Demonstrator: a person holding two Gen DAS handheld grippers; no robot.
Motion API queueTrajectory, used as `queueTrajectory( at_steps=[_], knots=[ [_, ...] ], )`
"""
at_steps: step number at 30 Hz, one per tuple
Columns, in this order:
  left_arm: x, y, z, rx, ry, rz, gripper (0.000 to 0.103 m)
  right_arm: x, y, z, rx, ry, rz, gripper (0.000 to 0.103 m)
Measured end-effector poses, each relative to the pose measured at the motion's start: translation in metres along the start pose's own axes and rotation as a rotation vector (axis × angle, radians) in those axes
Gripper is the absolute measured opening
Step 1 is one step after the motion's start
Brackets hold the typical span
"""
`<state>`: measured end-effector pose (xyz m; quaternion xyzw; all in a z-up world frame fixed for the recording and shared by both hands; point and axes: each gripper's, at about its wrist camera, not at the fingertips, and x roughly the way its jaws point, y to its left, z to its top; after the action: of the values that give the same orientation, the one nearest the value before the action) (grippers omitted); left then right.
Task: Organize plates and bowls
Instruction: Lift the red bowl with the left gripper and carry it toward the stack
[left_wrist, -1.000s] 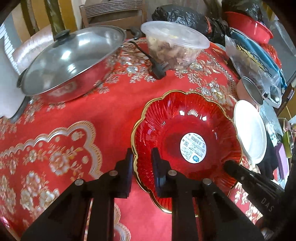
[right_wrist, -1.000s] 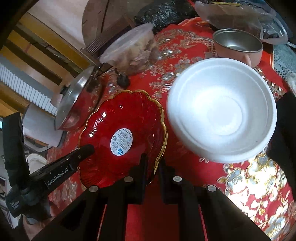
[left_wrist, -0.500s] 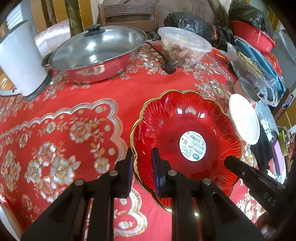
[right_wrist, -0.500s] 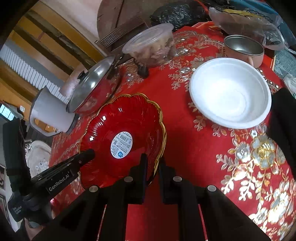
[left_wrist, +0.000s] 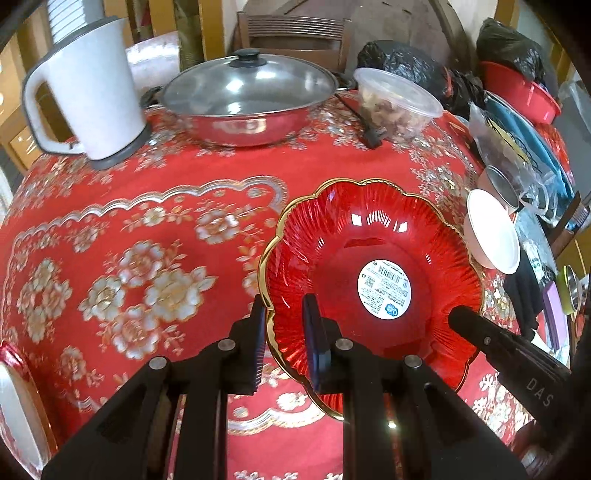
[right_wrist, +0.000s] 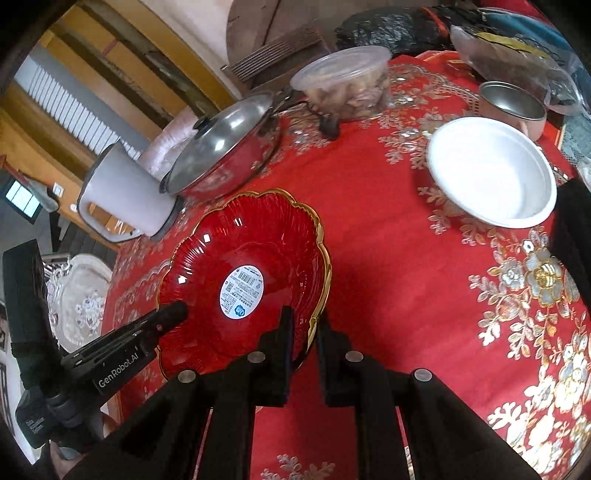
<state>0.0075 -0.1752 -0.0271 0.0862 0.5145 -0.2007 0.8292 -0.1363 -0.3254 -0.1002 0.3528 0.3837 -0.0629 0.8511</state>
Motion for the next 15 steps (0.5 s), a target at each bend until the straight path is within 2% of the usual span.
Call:
queueTrajectory(
  at_steps=[15],
  knots=[
    [-0.021,0.061,-0.025,-0.100,-0.011,0.025,0.017,0.010,0.078,-0.017,-0.163,0.037,-0.069,0.011]
  ],
)
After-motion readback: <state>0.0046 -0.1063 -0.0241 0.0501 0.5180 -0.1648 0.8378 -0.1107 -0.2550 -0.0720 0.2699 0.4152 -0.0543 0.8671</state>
